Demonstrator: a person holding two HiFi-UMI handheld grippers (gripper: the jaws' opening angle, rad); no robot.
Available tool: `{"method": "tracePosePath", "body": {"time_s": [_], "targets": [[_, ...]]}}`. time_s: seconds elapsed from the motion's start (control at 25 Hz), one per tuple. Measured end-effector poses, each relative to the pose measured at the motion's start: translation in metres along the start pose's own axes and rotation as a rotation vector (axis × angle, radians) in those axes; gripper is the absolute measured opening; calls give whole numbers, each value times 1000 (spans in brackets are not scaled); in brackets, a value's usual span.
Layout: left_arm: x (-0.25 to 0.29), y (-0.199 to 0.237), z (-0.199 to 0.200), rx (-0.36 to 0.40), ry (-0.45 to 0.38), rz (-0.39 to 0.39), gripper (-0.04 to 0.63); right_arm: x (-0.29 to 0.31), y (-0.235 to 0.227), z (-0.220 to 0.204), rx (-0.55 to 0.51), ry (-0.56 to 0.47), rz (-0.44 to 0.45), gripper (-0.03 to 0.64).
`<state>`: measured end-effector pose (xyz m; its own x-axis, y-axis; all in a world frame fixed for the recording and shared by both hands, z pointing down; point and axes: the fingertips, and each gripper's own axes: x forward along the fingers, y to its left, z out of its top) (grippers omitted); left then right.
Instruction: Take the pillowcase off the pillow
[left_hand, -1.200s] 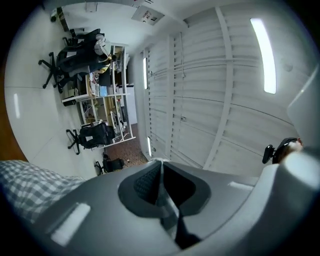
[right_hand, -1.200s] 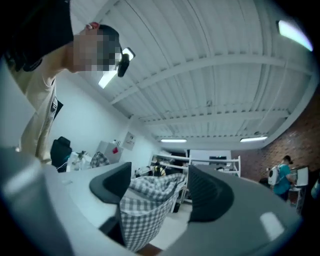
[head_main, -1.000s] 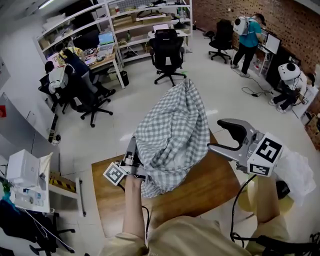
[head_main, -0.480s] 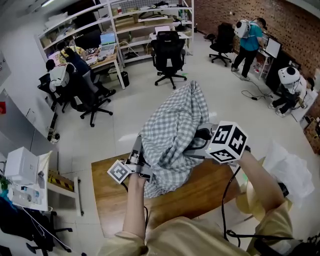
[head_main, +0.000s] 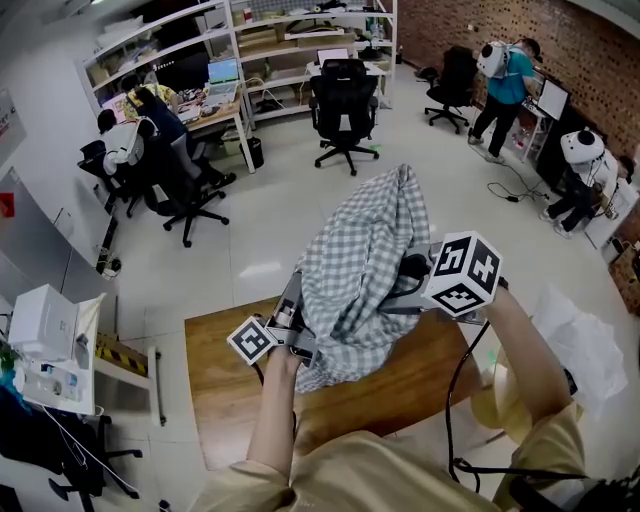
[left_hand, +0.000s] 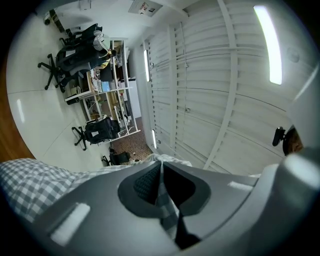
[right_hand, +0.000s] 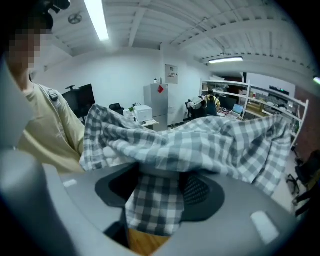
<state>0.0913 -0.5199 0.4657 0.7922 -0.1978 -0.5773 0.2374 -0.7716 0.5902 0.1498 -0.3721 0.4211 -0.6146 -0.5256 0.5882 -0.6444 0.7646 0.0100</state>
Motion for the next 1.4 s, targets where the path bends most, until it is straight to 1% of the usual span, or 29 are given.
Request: {"method": "tracePosePath", "body": {"time_s": [0.12, 0.24, 0.36, 0.4, 0.44, 0.48, 0.52, 0.56, 0.64, 0.68, 0.72, 0.76, 0.8, 0.88, 0.96, 1.04, 1.12, 1.24, 1.28, 1.36, 1.4], "targets": [[4, -5, -8, 4, 17, -12, 5, 1, -2, -4, 107, -72, 62, 249], [6, -11, -12, 13, 39, -24, 6, 8, -7, -6, 202, -126, 88, 231], [5, -13, -11, 20, 46, -22, 6, 11, -9, -6, 214, -125, 67, 149], [4, -14, -10, 26, 47, -21, 6, 9, -9, -5, 203, -127, 53, 108], [2, -15, -9, 36, 49, -23, 6, 6, -8, -2, 196, -137, 40, 57], [0, -18, -8, 48, 51, -27, 7, 1, -8, 1, 196, -156, 29, 29], [-4, -21, -6, 60, 55, -27, 9, -5, -9, 5, 205, -182, 20, 15], [-9, -21, -4, 71, 63, -9, 20, -11, -10, 9, 217, -212, 10, 12], [-30, -10, -1, 93, 92, 96, 78, -23, -15, 16, 245, -268, -11, 9], [-39, -9, 2, 120, 110, 140, 94, -28, -19, 18, 258, -291, -22, 9], [-43, -16, 5, 162, 129, 155, 110, -31, -24, 19, 272, -312, -36, 9], [-43, -29, 9, 214, 153, 150, 134, -34, -31, 19, 289, -331, -52, 9], [-41, -46, 11, 270, 182, 133, 155, -36, -39, 19, 308, -349, -67, 9], [-34, -89, 9, 401, 247, 87, 175, -36, -53, 17, 360, -387, -86, 9], [-27, -132, -6, 542, 309, 37, 175, -35, -63, 14, 410, -422, -87, 9], [-19, -160, -32, 653, 364, 4, 176, -34, -69, 11, 431, -444, -86, 9], [-8, -165, -59, 730, 410, 16, 176, -36, -75, 9, 425, -452, -84, 9], [5, -145, -93, 822, 481, 79, 175, -36, -82, 11, 394, -441, -82, 9], [7, -139, -99, 845, 493, 101, 158, -34, -83, 12, 383, -435, -82, 11], [5, -133, -104, 870, 493, 134, 55, -31, -82, 12, 367, -426, -85, 11], [2, -131, -105, 873, 491, 143, 20, -30, -82, 12, 363, -425, -87, 11]]}}
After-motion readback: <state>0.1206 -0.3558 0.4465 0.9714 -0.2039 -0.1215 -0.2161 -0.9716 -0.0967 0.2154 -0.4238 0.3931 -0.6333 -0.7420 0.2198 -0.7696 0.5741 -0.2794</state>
